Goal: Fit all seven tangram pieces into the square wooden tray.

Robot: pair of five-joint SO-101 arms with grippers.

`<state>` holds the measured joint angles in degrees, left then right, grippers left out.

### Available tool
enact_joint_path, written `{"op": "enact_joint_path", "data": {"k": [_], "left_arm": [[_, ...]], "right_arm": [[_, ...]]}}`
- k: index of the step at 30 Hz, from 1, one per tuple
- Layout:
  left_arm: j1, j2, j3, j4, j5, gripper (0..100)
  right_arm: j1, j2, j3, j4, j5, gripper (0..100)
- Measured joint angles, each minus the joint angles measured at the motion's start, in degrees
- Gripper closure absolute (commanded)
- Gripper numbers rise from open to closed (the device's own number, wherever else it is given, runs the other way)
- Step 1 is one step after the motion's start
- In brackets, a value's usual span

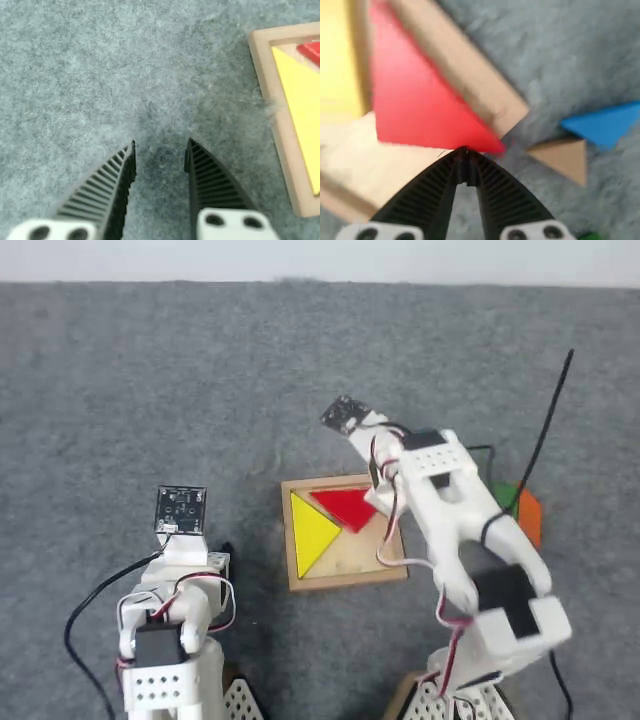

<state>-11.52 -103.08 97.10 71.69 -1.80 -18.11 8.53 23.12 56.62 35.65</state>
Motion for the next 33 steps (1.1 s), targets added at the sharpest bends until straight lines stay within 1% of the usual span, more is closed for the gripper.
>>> {"op": "enact_joint_path", "data": {"k": [6,10,12,16,20,26,29,33], "left_arm": [[0.0,0.0,0.0,0.0,0.0,85],[0.0,0.0,0.0,0.0,0.0,85],[0.0,0.0,0.0,0.0,0.0,85],[0.0,0.0,0.0,0.0,0.0,85],[0.0,0.0,0.0,0.0,0.0,85],[0.0,0.0,0.0,0.0,0.0,85],[0.0,0.0,0.0,0.0,0.0,85],[0.0,0.0,0.0,0.0,0.0,85]], "right_arm": [[0.35,7.12,-7.74,1.93,0.09,99.1],[-0.79,8.26,-9.23,3.25,0.09,99.1],[-1.67,8.26,-9.32,3.34,-1.05,99.1],[-4.22,7.38,-8.79,3.16,-2.99,99.1],[-8.53,3.52,-4.13,3.34,-4.22,99.1],[-11.25,-0.53,-1.14,3.34,-6.07,99.1],[-11.08,-0.53,-1.14,3.34,-8.44,99.1],[-7.12,-3.16,-1.05,3.34,-14.86,99.0]]}}
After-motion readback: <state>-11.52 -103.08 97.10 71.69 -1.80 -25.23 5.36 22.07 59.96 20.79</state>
